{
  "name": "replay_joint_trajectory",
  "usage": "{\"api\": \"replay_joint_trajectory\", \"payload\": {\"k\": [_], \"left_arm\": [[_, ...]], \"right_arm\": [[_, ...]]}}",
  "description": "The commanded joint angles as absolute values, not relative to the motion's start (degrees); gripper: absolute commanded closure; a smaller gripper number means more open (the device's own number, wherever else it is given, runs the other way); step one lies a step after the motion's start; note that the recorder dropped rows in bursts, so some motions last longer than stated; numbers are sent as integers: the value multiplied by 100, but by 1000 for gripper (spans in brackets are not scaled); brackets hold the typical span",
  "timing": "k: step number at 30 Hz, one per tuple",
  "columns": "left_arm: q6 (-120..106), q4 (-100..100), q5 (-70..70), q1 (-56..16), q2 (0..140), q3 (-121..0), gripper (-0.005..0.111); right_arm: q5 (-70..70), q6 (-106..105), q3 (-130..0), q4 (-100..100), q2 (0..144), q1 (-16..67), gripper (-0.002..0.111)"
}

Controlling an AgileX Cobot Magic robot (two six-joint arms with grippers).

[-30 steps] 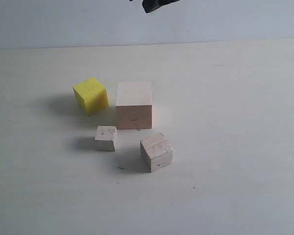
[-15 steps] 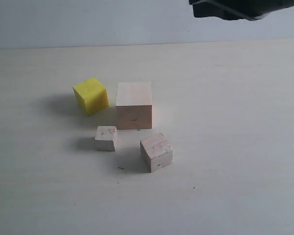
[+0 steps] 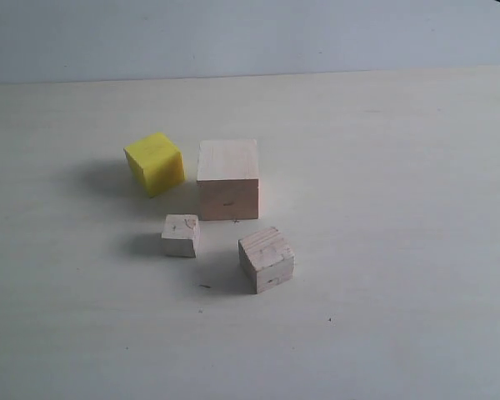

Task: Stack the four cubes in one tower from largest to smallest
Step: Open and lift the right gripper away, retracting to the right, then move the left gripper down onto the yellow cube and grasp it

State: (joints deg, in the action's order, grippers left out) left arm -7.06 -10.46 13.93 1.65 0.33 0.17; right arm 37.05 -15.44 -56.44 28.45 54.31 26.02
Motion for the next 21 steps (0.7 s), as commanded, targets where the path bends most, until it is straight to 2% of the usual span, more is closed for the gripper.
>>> {"api": "replay_joint_trajectory", "payload": {"k": [1,3,6,14,21], "left_arm": [[-732,-1128,1745,139,0,0,107],[-657,-1128,1863,139,0,0,107],[-571,-1054,1155,139,225,-603,107],[-602,-672,-441,16,2436,-2743,107],[-1433,-672,-1998,-1094,4712,-4616,107]], "right_arm": [[3939,-1533,-5630,2830,5402,2598,108],[4037,-1543,-5630,2820,5402,2598,108],[4142,-1543,-5630,2812,5402,2598,108],[4018,-1543,-5630,2802,5402,2598,108],[4174,-1671,-5630,2788,5402,2598,108]]}}
